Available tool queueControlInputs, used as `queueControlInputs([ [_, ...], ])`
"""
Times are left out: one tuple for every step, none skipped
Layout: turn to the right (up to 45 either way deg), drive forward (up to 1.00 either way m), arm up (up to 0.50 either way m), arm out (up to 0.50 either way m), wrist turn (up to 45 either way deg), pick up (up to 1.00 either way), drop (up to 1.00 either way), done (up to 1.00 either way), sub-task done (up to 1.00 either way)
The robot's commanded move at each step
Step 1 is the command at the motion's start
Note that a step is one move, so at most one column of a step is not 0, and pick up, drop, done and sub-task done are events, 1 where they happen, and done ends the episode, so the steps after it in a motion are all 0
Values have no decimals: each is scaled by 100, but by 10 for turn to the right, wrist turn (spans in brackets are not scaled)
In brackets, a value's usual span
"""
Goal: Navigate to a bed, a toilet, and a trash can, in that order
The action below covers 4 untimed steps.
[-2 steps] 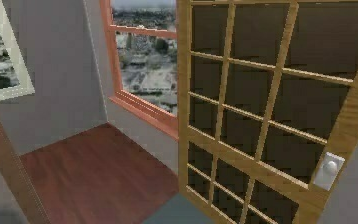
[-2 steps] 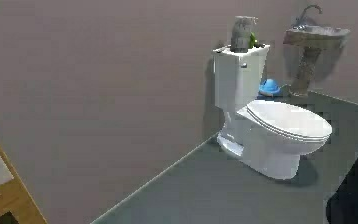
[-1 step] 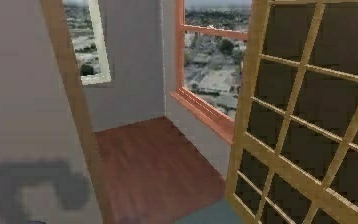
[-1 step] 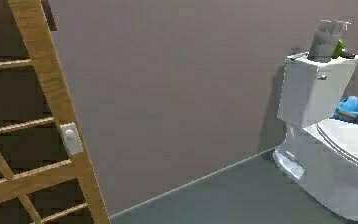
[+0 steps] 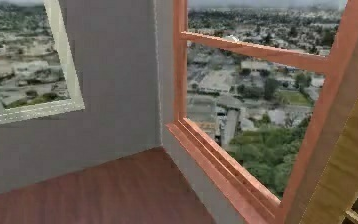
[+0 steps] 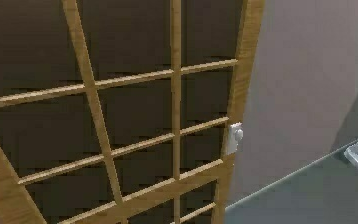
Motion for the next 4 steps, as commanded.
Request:
queueControlInputs([
  [-240, 0, 0, 0, 0, 0, 0, 0, 0],
  [0, 40, 0, 0, 0, 0, 0, 0, 0],
  [-330, 0, 0, 0, 0, 0, 0, 0, 0],
  [0, 65, 0, 0, 0, 0, 0, 0, 0],
])
